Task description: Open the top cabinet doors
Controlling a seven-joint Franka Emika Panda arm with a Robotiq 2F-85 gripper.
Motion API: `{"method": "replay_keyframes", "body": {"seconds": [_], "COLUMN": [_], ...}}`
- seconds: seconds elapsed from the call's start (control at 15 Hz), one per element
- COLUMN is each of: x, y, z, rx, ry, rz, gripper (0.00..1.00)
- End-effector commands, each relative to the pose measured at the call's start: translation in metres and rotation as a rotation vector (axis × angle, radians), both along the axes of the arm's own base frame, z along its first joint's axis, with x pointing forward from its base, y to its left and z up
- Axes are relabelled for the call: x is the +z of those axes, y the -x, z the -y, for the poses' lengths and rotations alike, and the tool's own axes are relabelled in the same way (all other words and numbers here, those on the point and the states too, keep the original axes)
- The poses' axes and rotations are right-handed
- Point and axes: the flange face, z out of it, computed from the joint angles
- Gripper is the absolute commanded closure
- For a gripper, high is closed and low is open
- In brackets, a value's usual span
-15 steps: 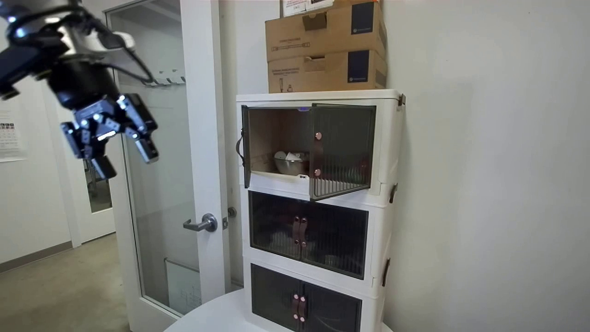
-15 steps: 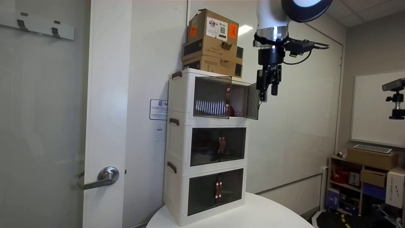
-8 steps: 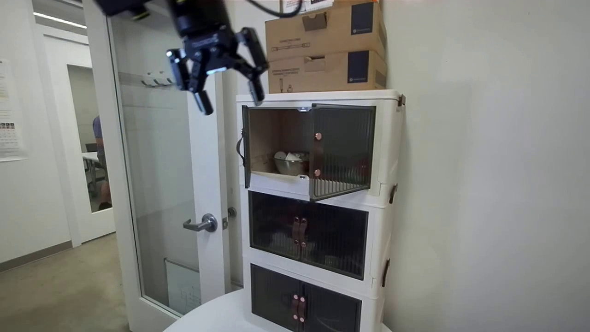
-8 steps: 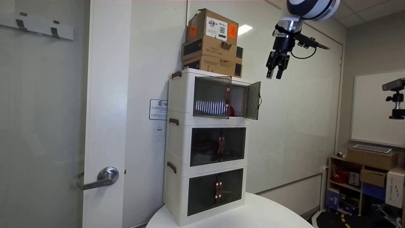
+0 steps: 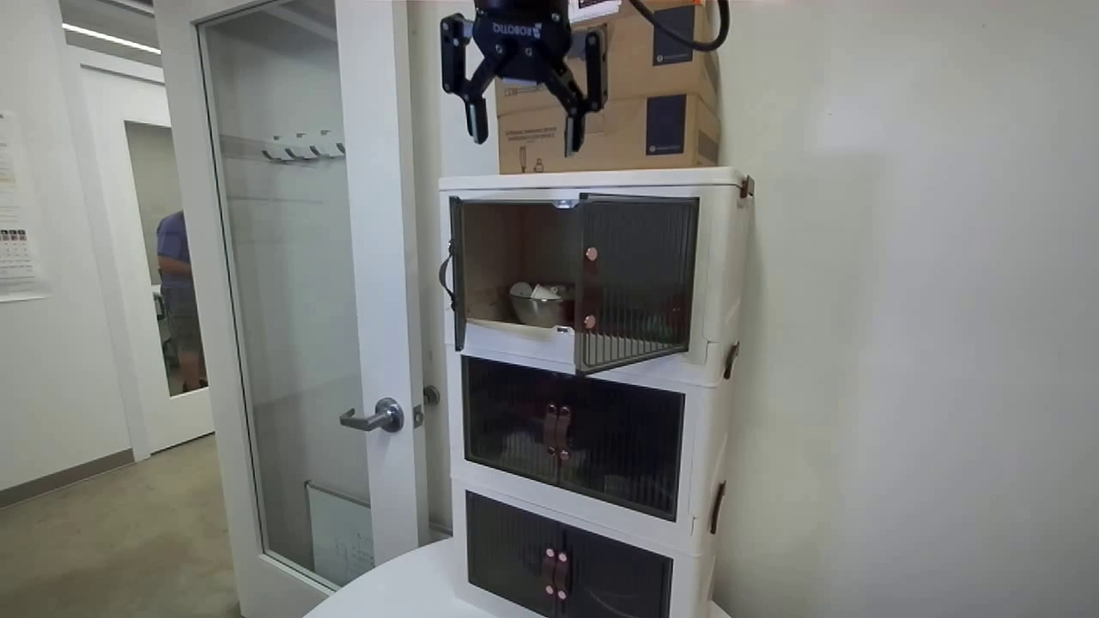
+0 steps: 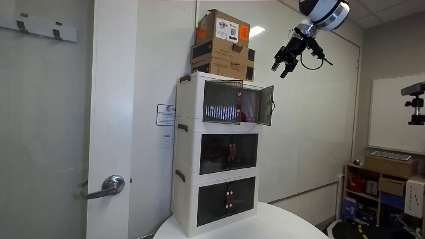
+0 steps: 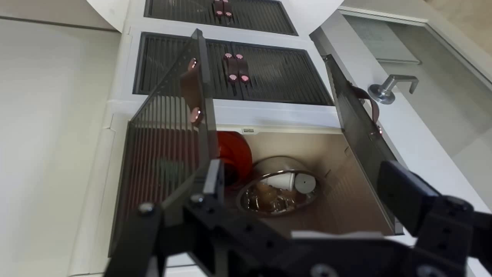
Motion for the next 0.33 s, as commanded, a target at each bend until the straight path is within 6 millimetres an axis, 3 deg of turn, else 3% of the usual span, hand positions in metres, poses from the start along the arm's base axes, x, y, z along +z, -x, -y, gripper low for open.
{"method": "replay_keyframes", "body": {"seconds": [0.0,0.27], "x": [-0.0005,0.0047], "y": [-0.0005,0.0024], "z": [-0.0008,-0.0025], "rx": [0.002,0.004], "ry": [0.000,0.000], "rz": [-0.003,0.005], "gripper": [0.00,0.00]}}
